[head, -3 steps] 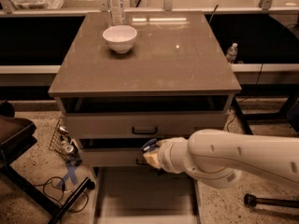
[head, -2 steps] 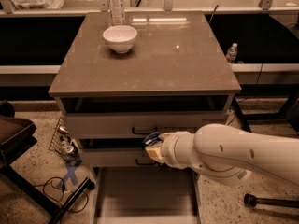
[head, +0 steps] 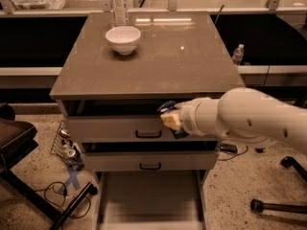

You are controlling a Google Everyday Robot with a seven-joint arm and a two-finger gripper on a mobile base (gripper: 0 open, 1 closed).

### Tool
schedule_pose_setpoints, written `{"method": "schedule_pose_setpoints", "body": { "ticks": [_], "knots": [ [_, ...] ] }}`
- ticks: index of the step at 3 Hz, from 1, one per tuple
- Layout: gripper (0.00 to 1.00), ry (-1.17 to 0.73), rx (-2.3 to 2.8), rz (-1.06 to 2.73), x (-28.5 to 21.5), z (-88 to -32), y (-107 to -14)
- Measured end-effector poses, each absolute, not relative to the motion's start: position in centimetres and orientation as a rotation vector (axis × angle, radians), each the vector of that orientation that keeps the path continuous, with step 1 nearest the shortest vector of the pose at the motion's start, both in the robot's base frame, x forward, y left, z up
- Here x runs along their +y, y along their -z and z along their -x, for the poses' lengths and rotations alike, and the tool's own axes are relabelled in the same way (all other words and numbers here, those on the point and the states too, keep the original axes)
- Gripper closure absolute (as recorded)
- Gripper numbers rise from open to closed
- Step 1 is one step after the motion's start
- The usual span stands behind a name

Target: Pick rxbar blueberry from bottom drawer and place on counter

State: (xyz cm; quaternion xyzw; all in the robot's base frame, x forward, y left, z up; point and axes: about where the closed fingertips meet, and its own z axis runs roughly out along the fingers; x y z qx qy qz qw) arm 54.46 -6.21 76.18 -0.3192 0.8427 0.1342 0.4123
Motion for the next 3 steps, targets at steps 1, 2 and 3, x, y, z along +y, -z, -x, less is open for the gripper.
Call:
{"method": "schedule_pose_setpoints", "body": {
  "ticks": [1, 2, 3],
  "knots": [
    [1.0, -0.285, 2.137, 0.748, -8.8, -56.2, -79.1],
    [1.0, -0.287, 2.141, 0.747, -8.7, -55.3, -78.8],
    [1.0, -0.246, 2.123, 0.704, -10.2, -55.0, -82.1]
  ]
}}
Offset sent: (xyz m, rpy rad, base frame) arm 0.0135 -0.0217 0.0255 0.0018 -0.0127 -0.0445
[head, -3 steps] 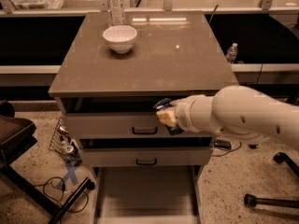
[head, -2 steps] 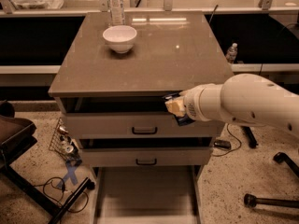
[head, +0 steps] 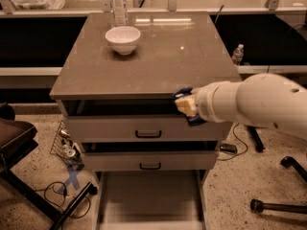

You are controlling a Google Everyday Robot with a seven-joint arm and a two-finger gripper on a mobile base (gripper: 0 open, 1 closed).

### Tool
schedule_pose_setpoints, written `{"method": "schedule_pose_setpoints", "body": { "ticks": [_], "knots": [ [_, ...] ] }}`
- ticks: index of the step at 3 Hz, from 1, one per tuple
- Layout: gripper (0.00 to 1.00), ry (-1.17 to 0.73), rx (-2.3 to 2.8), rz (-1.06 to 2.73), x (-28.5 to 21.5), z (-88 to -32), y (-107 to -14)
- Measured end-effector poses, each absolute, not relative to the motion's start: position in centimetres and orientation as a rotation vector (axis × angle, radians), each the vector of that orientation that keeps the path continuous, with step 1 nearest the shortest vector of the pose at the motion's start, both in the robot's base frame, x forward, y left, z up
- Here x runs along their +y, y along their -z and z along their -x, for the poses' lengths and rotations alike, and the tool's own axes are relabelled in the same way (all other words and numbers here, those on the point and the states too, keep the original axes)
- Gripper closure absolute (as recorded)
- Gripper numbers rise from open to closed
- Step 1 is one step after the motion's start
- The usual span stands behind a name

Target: Pick rxbar blueberry from bottom drawer and place on counter

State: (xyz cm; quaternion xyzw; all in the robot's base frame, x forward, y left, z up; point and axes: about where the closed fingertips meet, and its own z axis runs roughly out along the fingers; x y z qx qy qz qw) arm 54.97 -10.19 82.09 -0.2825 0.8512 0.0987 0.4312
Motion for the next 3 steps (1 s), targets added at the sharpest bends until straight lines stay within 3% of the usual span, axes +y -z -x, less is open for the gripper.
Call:
{"method": "schedule_pose_setpoints", "body": {
  "ticks": [1, 3],
  "knots": [
    [1.0, -0.208, 2.111, 0.681, -10.9, -56.1, -87.2],
    [1.0, -0.026, 2.165, 0.719, -9.3, -68.7, -92.4]
  ]
}}
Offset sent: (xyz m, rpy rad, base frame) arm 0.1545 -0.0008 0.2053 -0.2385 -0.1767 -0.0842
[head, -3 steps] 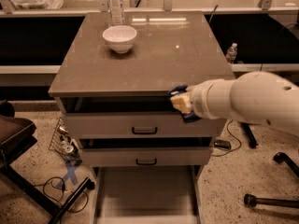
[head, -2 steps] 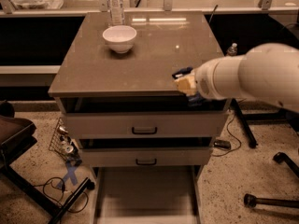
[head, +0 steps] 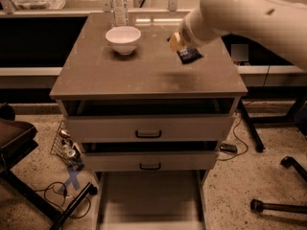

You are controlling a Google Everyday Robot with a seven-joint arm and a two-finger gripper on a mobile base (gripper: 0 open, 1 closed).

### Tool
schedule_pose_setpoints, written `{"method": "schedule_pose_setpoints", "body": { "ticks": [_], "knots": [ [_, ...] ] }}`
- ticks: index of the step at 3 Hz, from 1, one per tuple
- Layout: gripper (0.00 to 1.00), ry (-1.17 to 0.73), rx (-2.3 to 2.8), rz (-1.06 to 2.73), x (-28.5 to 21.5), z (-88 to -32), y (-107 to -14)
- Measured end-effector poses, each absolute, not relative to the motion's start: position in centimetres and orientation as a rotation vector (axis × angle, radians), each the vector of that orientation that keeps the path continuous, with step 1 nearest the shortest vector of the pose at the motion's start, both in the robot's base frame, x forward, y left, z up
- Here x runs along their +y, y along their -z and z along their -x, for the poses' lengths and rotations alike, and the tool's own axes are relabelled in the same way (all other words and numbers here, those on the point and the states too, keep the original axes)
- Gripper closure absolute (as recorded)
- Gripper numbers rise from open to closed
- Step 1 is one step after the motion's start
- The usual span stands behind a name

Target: Pick rxbar blueberry from bottom drawer and place on counter

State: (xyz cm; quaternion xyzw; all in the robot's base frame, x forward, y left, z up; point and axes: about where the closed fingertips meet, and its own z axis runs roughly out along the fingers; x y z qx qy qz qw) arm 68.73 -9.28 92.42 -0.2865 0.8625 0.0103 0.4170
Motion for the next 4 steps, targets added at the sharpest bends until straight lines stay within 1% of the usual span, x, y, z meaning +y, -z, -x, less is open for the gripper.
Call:
{"method": "schedule_pose_setpoints", "body": {
  "ticks": [1, 2, 4],
  "knots": [
    [0.98, 0.047, 2.146, 0.713, -9.5, -77.1, -93.0],
    [0.75, 0.044, 2.117, 0.708, -8.9, -77.6, -94.5],
    [0.29, 0.043, 2.117, 0.711, -8.8, -77.5, -94.5]
  ]
}}
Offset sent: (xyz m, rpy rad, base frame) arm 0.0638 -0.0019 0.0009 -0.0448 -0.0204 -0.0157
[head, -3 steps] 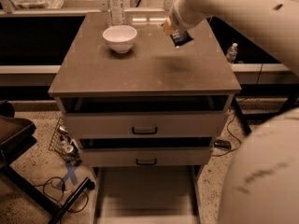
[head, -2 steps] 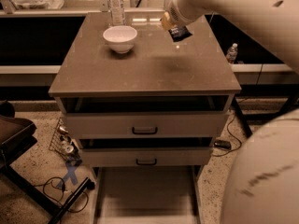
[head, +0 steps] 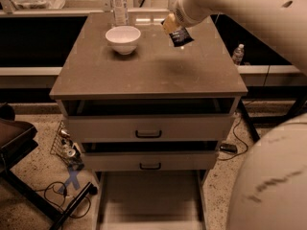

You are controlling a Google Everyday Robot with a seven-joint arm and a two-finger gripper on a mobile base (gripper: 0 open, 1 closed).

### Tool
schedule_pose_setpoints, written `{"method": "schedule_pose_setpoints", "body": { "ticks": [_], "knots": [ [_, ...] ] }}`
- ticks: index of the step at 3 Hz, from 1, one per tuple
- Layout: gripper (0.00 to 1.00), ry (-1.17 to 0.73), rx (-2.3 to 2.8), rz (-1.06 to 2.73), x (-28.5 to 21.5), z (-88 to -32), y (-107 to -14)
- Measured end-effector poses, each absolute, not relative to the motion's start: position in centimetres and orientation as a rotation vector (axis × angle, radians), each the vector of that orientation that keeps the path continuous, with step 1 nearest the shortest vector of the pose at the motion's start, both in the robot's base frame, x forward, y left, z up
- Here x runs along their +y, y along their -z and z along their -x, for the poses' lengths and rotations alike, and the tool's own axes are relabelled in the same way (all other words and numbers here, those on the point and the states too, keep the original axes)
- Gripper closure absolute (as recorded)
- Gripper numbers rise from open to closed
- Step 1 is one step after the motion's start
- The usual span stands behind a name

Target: Pick rxbar blueberry from bottom drawer and place on counter

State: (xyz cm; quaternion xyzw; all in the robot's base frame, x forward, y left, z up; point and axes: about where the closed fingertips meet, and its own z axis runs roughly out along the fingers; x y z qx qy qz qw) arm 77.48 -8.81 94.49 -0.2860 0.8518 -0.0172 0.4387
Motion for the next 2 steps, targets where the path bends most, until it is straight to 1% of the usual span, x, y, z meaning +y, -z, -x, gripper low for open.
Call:
{"method": "schedule_pose_setpoints", "body": {
  "ticks": [1, 2],
  "knots": [
    [0.06, 0.042, 2.116, 0.711, -8.76, -77.43, -94.55],
    [0.0, 0.041, 2.115, 0.712, -8.7, -77.39, -94.6]
  ]
}}
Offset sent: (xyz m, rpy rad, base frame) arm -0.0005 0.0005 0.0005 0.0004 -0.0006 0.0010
